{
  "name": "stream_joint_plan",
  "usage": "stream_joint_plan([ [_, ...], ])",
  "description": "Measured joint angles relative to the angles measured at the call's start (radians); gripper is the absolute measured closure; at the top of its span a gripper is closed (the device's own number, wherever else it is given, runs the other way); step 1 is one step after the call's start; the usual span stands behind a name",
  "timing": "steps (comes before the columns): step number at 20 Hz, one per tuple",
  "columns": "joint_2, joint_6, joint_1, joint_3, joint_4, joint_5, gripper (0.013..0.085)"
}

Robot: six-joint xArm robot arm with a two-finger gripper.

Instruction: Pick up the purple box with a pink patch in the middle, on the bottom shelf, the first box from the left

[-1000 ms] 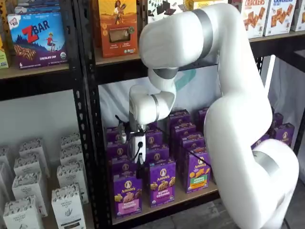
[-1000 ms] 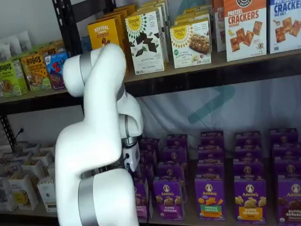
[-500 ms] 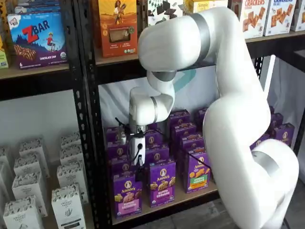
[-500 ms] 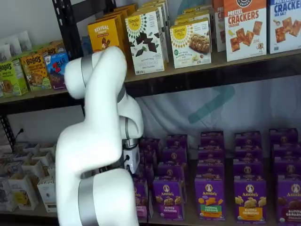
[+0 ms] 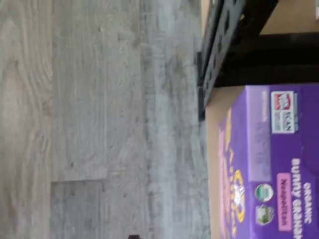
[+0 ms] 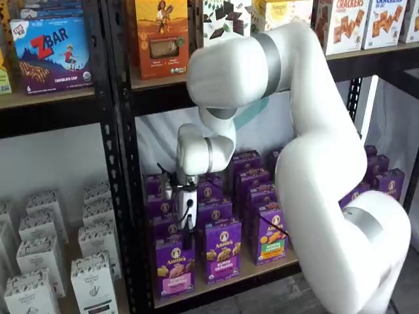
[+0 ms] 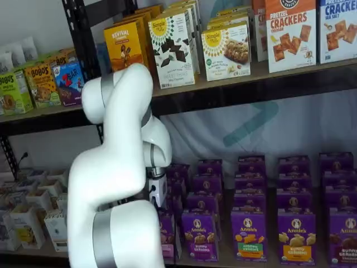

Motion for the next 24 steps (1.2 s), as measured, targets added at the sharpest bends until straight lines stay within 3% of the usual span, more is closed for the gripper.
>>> stream_joint_plan([
  [4, 0.025, -0.015, 0.005, -0.021, 0.021, -0.037, 0.0130],
  [17, 0.127, 0.015, -0.004, -0.101, -0.026, -0.069, 0.0130],
  [24, 0.180, 0.016, -0.016, -0.171, -0.038, -0.020, 0.0130],
])
